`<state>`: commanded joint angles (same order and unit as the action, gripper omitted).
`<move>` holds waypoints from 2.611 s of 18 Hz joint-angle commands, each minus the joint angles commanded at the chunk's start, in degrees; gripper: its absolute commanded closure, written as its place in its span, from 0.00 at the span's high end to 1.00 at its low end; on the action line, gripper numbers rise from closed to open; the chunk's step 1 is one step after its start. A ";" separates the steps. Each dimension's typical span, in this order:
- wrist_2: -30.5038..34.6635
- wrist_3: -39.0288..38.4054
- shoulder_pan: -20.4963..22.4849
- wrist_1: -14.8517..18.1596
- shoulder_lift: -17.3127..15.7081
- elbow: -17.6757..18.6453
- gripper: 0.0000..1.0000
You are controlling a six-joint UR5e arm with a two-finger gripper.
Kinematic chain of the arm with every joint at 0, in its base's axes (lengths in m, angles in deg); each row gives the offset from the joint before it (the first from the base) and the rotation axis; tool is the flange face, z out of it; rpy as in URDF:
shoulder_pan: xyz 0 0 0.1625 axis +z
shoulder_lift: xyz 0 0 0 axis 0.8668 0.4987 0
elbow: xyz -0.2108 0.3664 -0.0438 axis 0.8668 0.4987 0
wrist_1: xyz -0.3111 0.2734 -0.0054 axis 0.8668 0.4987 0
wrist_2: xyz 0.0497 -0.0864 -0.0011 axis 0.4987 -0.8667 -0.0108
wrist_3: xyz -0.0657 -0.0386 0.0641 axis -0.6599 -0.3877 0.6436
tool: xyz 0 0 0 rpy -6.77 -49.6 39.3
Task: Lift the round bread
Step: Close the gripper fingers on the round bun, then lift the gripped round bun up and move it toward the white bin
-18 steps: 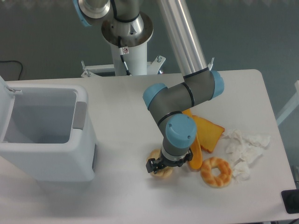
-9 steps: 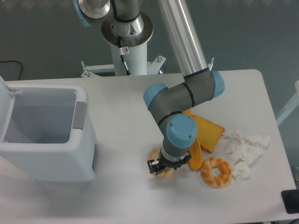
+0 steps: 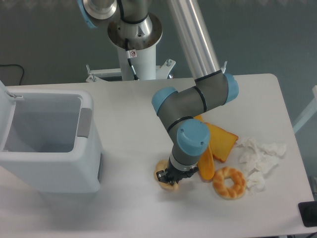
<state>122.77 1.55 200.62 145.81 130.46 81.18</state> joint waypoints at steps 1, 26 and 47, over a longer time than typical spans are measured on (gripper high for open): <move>0.09 0.52 -0.17 -0.09 -0.27 0.00 0.00; 3.96 39.37 -4.83 0.79 -21.27 0.00 0.00; 3.16 47.81 -8.26 4.66 -25.49 1.76 0.00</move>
<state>125.94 49.35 192.36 150.47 104.97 82.94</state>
